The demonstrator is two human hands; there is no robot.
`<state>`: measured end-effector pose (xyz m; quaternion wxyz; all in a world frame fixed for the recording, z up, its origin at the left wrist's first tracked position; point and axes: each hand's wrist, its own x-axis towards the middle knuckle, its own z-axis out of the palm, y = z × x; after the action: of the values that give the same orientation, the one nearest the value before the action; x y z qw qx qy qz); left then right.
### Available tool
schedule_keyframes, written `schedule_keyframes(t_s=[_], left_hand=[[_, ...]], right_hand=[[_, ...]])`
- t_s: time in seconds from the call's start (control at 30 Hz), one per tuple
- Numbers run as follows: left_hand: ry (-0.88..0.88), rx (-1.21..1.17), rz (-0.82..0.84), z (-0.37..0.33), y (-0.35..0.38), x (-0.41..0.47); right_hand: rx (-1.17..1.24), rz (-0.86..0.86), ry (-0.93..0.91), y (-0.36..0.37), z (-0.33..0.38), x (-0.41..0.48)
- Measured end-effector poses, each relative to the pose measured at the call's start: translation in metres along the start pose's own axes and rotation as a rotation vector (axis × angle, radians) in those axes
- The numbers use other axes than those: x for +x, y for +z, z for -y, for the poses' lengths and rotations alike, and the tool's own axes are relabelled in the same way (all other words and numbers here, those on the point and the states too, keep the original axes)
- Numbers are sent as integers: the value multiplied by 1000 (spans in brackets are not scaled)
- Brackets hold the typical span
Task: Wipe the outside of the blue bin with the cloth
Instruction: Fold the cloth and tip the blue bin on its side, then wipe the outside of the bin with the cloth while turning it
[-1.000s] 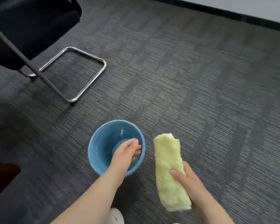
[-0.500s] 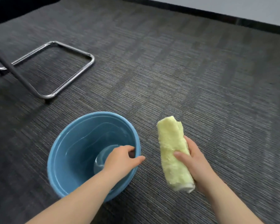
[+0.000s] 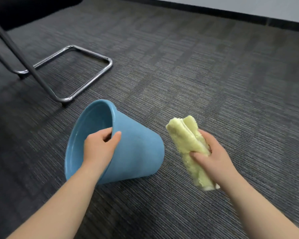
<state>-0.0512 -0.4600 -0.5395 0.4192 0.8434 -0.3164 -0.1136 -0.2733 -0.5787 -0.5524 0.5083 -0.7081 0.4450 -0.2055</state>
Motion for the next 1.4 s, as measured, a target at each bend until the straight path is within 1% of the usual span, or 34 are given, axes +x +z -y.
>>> schedule_keyframes(t_s=[0.13,0.23,0.33,0.47,0.53,0.6,0.7,0.8,0.9,0.97,1.07,1.13,1.2,1.23,1.33,1.4], left_hand=[[-44,-201,5,-4,3,-1],[-74,-304,88,-3,5,-2],[-42,-348,158,-2,8,-7],[31,-341,169,-2,13,-10],[44,-344,169,0,13,-11],[51,-363,163,2,12,-12],[65,-415,202,3,10,-13],[69,-436,217,3,10,-13],[73,-449,192,7,8,-12],[73,-466,189,11,5,-11],[66,-483,197,16,3,-10],[61,-495,204,19,3,-9],[68,-500,230,20,4,-11],[74,-503,241,20,4,-12],[84,-503,215,23,3,-10],[85,-504,170,28,-1,-7]], right_hand=[[-64,-16,-40,0,5,-1],[-121,-6,-25,2,6,-3],[-191,1,-34,7,11,0],[-441,105,-200,34,27,11],[-544,152,-253,48,30,16],[-550,167,-274,58,28,19],[-495,158,-244,70,26,23],[-470,67,-240,77,28,26],[-542,18,-401,81,32,21],[-525,35,-496,83,32,15],[-576,97,-560,81,30,16],[-620,74,-531,76,26,25],[-631,29,-431,71,24,34],[-635,19,-409,70,23,36],[-623,70,-488,75,23,29],[-597,171,-594,83,29,14]])
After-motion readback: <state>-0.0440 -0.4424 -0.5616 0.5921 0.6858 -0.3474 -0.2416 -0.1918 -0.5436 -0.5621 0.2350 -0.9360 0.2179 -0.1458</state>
